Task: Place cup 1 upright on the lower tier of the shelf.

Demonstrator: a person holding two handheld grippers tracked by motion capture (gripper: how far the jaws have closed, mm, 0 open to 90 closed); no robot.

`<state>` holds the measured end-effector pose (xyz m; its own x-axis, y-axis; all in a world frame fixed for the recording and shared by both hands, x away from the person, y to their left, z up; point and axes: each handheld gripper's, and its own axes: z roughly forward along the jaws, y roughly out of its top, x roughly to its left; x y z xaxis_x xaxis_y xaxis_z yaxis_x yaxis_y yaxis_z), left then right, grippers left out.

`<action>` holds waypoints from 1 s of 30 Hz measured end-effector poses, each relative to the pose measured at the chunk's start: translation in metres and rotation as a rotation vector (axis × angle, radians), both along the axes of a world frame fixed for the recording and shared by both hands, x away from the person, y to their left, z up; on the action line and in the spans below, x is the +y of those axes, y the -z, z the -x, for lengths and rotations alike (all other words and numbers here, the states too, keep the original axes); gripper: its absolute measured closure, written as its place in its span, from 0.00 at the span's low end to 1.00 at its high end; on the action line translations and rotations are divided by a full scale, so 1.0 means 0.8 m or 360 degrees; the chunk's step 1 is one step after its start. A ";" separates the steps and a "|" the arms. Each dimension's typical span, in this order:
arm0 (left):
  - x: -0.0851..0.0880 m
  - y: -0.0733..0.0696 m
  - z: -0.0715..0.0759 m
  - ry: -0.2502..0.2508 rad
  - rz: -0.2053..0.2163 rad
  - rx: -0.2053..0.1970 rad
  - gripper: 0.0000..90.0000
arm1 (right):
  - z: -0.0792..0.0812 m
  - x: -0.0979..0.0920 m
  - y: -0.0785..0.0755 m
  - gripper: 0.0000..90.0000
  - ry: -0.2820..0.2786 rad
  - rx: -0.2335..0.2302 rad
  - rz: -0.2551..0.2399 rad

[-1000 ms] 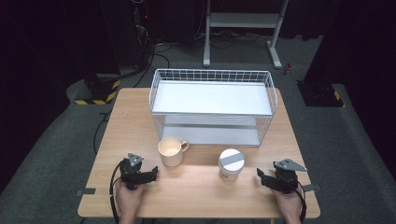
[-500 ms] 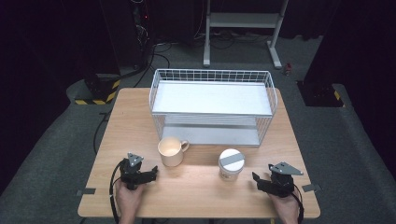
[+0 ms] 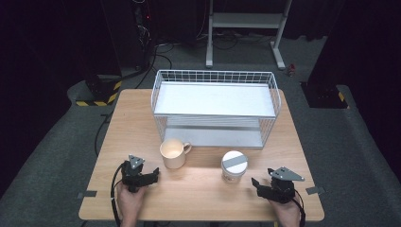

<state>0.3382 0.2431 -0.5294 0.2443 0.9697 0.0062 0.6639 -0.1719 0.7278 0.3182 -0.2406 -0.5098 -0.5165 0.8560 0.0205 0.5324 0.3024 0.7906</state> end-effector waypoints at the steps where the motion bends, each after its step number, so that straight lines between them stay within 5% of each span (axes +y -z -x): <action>1: 0.000 0.000 0.000 0.0000 0.0000 0.0000 0.14 | 0.001 0.001 0.000 0.25 -0.0017 -0.0007 0.0004; 30: 0.000 0.000 0.000 -0.0005 0.0001 -0.0003 0.14 | 0.013 0.059 0.001 0.20 -0.0239 0.0002 -0.0041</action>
